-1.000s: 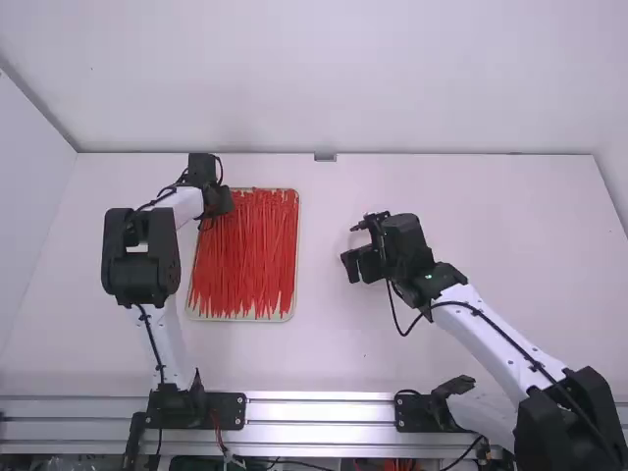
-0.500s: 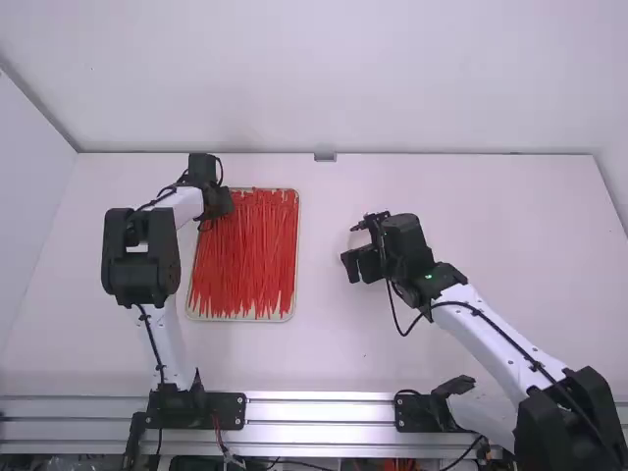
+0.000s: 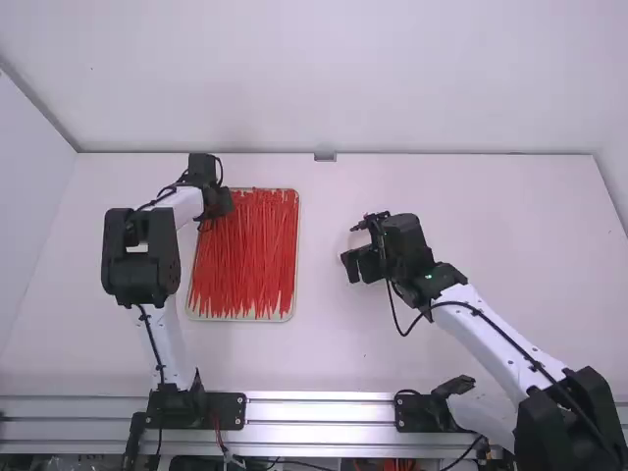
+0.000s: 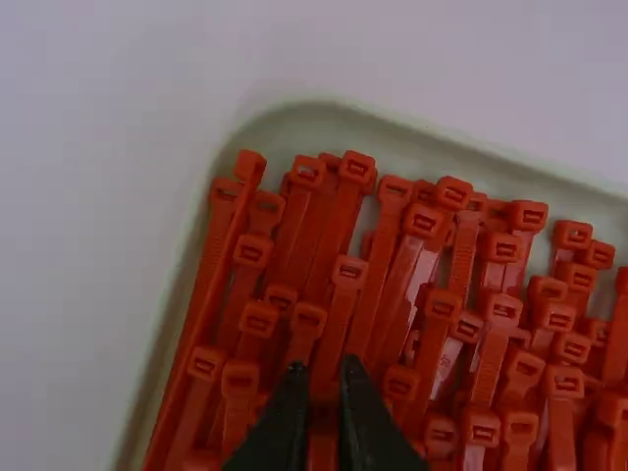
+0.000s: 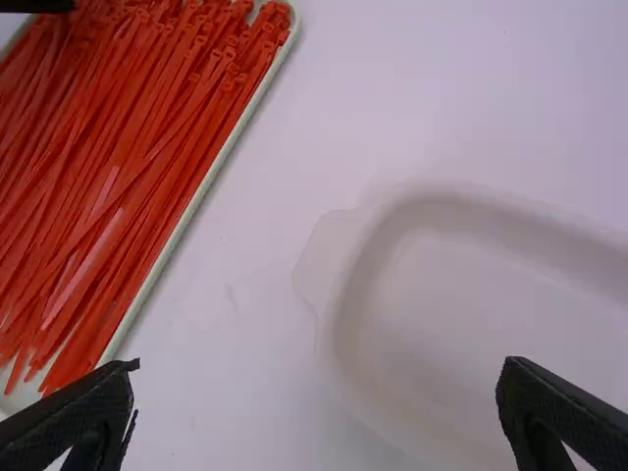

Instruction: Fasten the cable tie

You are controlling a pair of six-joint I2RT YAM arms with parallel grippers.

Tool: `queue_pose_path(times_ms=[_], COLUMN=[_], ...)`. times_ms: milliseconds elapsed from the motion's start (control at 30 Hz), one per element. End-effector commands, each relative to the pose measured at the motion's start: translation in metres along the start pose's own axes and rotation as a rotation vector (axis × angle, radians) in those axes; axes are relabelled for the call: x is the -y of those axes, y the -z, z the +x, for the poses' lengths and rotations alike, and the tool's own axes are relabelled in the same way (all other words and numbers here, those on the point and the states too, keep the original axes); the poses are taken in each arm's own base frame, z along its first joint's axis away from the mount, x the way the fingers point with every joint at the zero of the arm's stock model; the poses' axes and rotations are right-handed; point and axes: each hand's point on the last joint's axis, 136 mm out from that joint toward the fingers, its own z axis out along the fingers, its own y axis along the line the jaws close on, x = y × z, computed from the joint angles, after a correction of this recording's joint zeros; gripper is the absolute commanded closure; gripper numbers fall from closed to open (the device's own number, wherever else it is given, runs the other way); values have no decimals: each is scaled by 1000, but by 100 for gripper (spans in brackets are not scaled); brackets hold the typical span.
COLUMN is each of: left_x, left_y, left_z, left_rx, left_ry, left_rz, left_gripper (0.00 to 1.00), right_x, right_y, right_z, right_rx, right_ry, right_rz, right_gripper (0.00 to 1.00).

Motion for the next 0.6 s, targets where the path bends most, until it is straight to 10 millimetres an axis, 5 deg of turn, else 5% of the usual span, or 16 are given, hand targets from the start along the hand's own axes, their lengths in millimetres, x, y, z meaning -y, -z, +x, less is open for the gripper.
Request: queue_pose_path(times_ms=[0, 200, 400, 567], left_x=[6, 12, 21, 23], left_y=[15, 69, 149, 206], left_z=[-28, -83, -138, -155], left_rx=[59, 168, 332, 437], left_ry=[6, 18, 14, 21], left_rz=[15, 40, 79, 114], left_gripper=[98, 98, 98, 98], right_x=[1, 0, 0, 0], right_y=[4, 4, 4, 4], right_z=[-8, -10, -13, -14], right_rx=[23, 30, 42, 47], right_ry=[2, 3, 4, 6], right_rz=[8, 7, 6, 4], right_gripper=[2, 2, 1, 1])
